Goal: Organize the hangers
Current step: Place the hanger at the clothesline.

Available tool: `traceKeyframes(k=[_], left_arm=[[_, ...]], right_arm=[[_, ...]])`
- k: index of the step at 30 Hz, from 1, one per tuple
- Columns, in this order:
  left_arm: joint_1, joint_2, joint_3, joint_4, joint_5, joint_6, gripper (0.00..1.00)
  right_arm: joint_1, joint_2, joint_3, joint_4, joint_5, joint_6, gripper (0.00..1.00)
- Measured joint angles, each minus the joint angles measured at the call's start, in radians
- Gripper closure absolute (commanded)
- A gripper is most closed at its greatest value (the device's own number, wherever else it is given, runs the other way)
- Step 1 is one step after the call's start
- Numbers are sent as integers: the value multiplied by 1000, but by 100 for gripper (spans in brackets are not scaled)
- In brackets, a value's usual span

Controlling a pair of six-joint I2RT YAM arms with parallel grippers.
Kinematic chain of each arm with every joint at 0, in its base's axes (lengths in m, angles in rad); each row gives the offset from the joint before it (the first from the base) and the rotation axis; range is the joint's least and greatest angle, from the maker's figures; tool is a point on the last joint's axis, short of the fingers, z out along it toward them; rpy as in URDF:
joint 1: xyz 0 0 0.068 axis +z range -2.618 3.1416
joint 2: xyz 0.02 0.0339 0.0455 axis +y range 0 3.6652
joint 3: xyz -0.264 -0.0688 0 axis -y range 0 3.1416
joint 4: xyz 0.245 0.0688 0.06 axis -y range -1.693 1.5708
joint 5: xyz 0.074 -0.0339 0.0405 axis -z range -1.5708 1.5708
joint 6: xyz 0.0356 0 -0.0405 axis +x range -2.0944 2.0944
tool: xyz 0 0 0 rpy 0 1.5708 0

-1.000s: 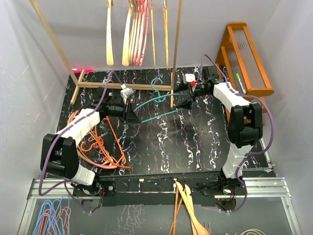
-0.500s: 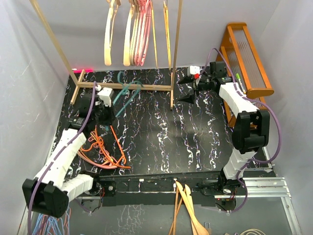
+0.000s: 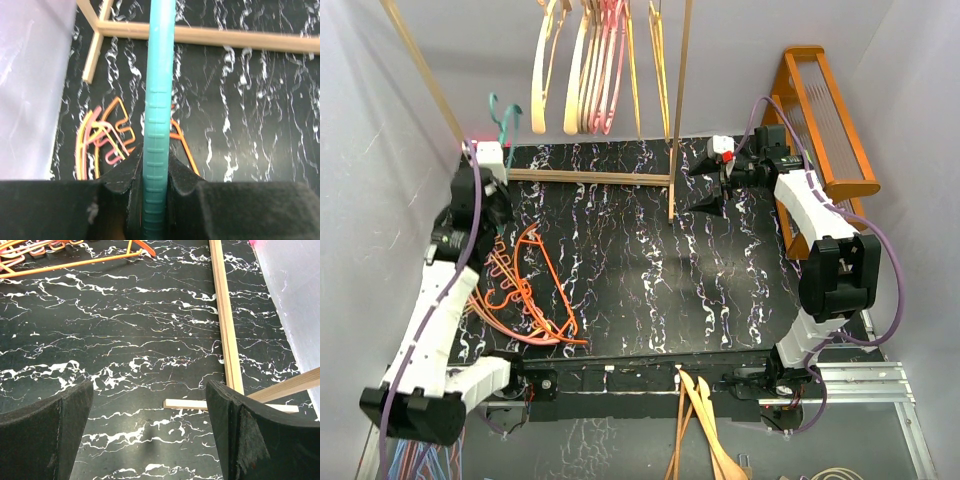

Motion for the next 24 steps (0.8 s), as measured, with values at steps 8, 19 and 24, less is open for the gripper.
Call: traceKeyframes(k=[8, 19, 24], left_arm=[[236, 298, 404, -26, 174, 51, 100], [245, 473, 925, -173, 419, 84, 100], [245, 501, 978, -209, 483, 84, 100]], right_arm=[[0, -30, -63, -22, -2, -16, 2], [0, -51, -140, -24, 8, -36, 2], [-1, -51, -158, -25, 16, -49, 2]])
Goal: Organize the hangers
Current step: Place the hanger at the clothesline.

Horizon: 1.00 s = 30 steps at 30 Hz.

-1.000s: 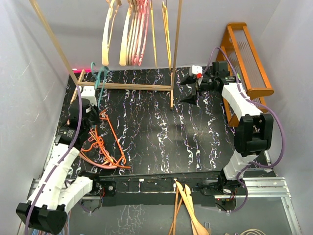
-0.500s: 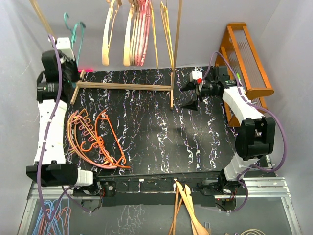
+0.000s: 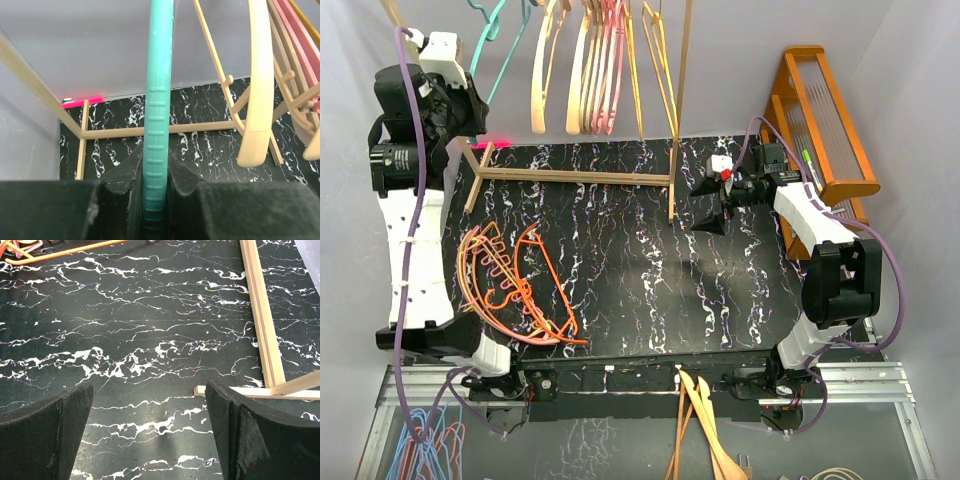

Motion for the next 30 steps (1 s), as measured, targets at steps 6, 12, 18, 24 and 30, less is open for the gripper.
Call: traceKeyframes(k=[6, 12, 18, 24, 30], left_arm=[[0, 107, 98, -9, 39, 0, 100], [0, 211, 199, -11, 51, 0, 100], [0, 268, 269, -7, 63, 0, 100], [0, 301, 307, 0, 69, 0, 100], [0, 345, 312, 5, 63, 0, 100]], right_arm=[[-11, 0, -6, 20, 0, 2, 2], [-24, 0, -22, 59, 0, 27, 2], [-40, 0, -26, 100, -2, 66, 2], [-54, 0, -29, 119, -11, 103, 2], [-62, 0, -29, 133, -27, 134, 2]])
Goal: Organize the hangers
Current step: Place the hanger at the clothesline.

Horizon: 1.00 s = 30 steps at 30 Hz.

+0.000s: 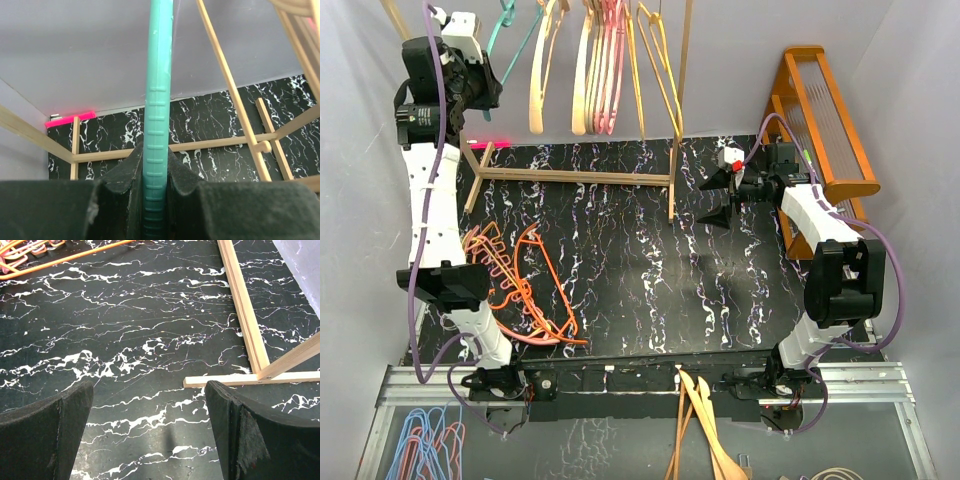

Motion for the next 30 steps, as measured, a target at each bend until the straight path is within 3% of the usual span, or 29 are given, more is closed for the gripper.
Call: traceKeyframes(k=[11, 12, 13, 14, 15, 18, 23, 30], left_arm=[[0, 34, -10, -6, -21, 26, 100], [0, 32, -18, -5, -20, 30, 89], [0, 29, -31, -5, -20, 33, 62], [0, 24, -48, -2, -21, 34, 22], [0, 21, -62, 3, -23, 40, 5], [-1, -29, -178, 12, -64, 36, 3], [0, -234, -539, 77, -176, -6, 3], [6, -486, -1117, 173, -92, -222, 3]], right_arm=[[-3, 4, 3, 2, -27, 43, 2], [-4, 4, 3, 4, -30, 47, 2], [-3, 4, 3, 6, -31, 50, 2], [-4, 4, 3, 8, -31, 53, 2], [-4, 4, 3, 14, -32, 59, 2], [-3, 4, 2, 55, -25, 103, 2], [-3, 9, -29, 181, 63, 232, 2], [59, 33, -126, 186, 225, 159, 2]])
